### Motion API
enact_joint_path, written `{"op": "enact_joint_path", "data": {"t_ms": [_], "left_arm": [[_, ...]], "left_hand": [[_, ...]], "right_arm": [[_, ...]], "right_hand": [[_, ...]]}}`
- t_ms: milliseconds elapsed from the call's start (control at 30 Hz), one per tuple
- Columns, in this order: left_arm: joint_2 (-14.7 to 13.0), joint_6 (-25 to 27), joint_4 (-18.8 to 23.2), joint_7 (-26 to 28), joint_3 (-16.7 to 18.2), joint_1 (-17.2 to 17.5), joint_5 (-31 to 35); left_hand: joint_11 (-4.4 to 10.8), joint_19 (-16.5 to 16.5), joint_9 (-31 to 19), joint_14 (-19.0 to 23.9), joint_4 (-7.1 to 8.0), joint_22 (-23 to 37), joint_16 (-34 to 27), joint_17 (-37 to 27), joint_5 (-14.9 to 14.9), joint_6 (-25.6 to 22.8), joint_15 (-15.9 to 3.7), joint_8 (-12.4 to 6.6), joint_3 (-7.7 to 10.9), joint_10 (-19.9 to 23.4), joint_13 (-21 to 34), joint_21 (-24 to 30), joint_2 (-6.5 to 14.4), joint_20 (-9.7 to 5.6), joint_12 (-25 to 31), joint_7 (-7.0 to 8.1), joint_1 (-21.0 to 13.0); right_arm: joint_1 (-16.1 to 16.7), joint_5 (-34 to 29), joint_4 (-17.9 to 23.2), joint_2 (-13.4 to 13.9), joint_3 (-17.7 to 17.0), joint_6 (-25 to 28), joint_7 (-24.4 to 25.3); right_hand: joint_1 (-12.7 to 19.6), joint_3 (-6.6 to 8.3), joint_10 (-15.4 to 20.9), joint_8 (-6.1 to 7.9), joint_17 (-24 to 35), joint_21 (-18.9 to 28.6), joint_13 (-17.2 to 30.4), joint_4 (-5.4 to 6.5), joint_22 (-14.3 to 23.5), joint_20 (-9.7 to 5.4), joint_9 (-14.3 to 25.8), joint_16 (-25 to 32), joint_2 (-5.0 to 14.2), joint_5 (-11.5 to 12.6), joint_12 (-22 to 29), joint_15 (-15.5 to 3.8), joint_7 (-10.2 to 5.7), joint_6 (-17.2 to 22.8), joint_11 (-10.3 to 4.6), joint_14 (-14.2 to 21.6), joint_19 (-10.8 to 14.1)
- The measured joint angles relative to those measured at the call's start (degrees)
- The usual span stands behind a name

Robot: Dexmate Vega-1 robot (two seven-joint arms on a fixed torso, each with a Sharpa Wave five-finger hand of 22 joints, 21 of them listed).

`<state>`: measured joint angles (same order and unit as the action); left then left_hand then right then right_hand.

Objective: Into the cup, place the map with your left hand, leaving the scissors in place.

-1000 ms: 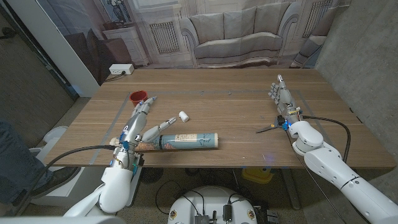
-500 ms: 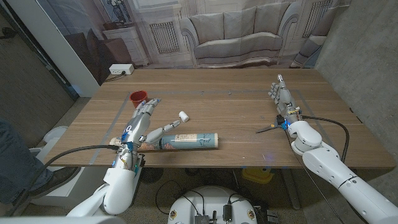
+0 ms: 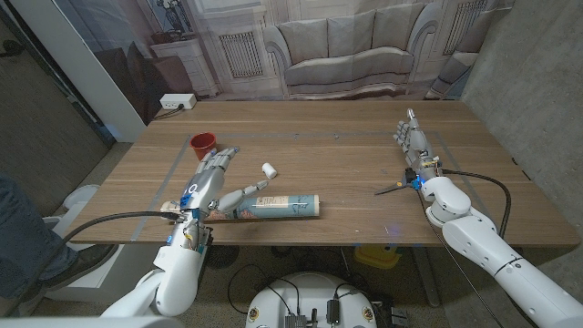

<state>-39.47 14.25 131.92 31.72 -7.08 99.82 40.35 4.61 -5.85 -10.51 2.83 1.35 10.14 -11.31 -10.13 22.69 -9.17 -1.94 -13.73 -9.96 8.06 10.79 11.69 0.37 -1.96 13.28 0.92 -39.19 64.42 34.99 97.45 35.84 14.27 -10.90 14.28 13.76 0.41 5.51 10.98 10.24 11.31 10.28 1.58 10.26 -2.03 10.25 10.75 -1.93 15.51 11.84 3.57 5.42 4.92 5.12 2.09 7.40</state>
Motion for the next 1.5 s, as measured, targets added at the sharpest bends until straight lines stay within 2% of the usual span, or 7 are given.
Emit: {"op": "enact_joint_path", "data": {"t_ms": [267,433,800,1067,1133,1400,1500], "left_arm": [[-1.32,4.34,1.98,-1.79,-0.99,0.53,1.58],[-1.82,6.55,2.72,-2.74,-1.47,0.64,2.37],[-3.53,11.16,4.37,-5.18,-2.88,0.62,3.47],[-4.57,13.75,4.6,-6.1,-4.07,0.05,4.12],[-4.71,14.21,4.6,-6.16,-4.25,-0.05,4.24],[-5.66,17.34,3.93,-6.34,-6.83,-1.36,6.07],[-6.01,18.96,3.82,-6.56,-7.96,-1.86,7.4]], "left_hand": [[0.3,0.71,0.0,0.31,-0.24,0.0,0.0,0.0,0.22,-1.13,-0.31,0.0,-0.24,1.55,0.0,0.0,0.22,-0.09,0.36,0.3,-0.21],[0.2,0.74,0.0,0.52,-0.24,0.01,0.0,-0.01,0.22,-1.33,-0.1,0.0,-0.24,1.84,0.0,0.08,-0.07,-0.06,0.37,0.1,-0.53],[0.5,2.96,0.0,0.91,-0.71,0.01,0.0,-0.01,0.43,-1.32,-0.33,0.18,-0.71,2.14,0.0,0.83,-0.14,-0.09,0.37,0.1,-1.35],[0.5,5.92,-0.2,2.45,-0.89,0.01,0.0,-0.01,0.88,-1.32,-0.2,0.58,-0.89,2.76,0.0,1.67,-0.46,0.22,0.36,0.1,-1.66],[0.72,6.24,-0.3,2.53,-0.88,0.01,0.0,-0.01,0.88,-1.32,-0.13,0.58,-0.88,2.98,0.0,1.67,-0.68,-0.09,0.36,0.1,-2.02],[1.2,7.49,-0.3,3.39,-1.11,0.05,0.0,-0.1,0.88,-1.32,-0.3,1.01,-1.11,3.68,0.0,1.89,-0.54,0.09,0.36,0.1,-2.17],[1.23,8.95,-0.3,5.16,-1.25,0.14,-0.49,-0.16,1.16,-2.18,-0.24,1.01,-1.93,4.95,0.0,2.22,-0.55,-0.1,0.36,0.91,-2.17]], "right_arm": [[-0.18,0.14,0.35,0.14,-0.05,0.59,0.03],[-0.35,0.21,0.53,0.21,-0.05,0.8,0.03],[-0.44,0.36,0.98,0.3,0.08,1.51,0.09],[-0.26,0.44,1.32,0.32,0.12,1.94,0.47],[-0.16,0.45,1.47,0.35,0.13,2.0,0.55],[0.38,0.48,2.06,0.48,0.13,2.44,1.16],[0.57,0.48,2.26,0.5,0.12,2.49,1.37]], "right_hand": [[0.23,0.0,0.0,0.0,0.0,0.0,0.0,0.0,0.0,-0.32,0.0,0.0,0.22,0.0,0.0,0.11,0.0,0.0,0.0,0.74,0.32],[0.23,0.0,0.0,0.0,0.0,0.39,-0.01,0.0,0.0,0.0,0.0,0.0,0.22,-0.26,0.0,0.11,0.0,0.0,0.0,0.73,0.63],[0.45,0.0,0.0,0.0,0.0,0.39,-0.01,0.0,0.0,0.0,0.0,0.0,0.45,-0.24,0.0,-0.2,0.0,0.0,0.0,1.05,0.63],[0.45,-0.25,0.0,0.0,0.0,0.39,-0.01,-0.25,0.0,0.0,0.0,0.0,0.45,-0.47,0.0,0.1,0.0,0.0,0.0,1.35,0.63],[0.45,-0.25,0.0,0.0,0.0,0.39,-0.01,-0.25,0.0,0.0,0.0,0.0,0.45,-0.47,0.0,0.1,0.0,0.0,0.0,1.35,0.63],[0.45,-0.25,0.0,0.0,0.0,0.39,-0.01,-0.25,0.0,0.0,0.0,0.0,0.45,-0.47,0.0,0.1,0.0,0.0,0.0,1.34,0.62],[0.45,-0.25,-0.01,0.0,0.0,0.39,-0.01,-0.25,0.0,0.0,0.0,0.0,0.45,-0.47,0.0,0.1,0.0,0.0,0.0,1.34,0.62]]}}
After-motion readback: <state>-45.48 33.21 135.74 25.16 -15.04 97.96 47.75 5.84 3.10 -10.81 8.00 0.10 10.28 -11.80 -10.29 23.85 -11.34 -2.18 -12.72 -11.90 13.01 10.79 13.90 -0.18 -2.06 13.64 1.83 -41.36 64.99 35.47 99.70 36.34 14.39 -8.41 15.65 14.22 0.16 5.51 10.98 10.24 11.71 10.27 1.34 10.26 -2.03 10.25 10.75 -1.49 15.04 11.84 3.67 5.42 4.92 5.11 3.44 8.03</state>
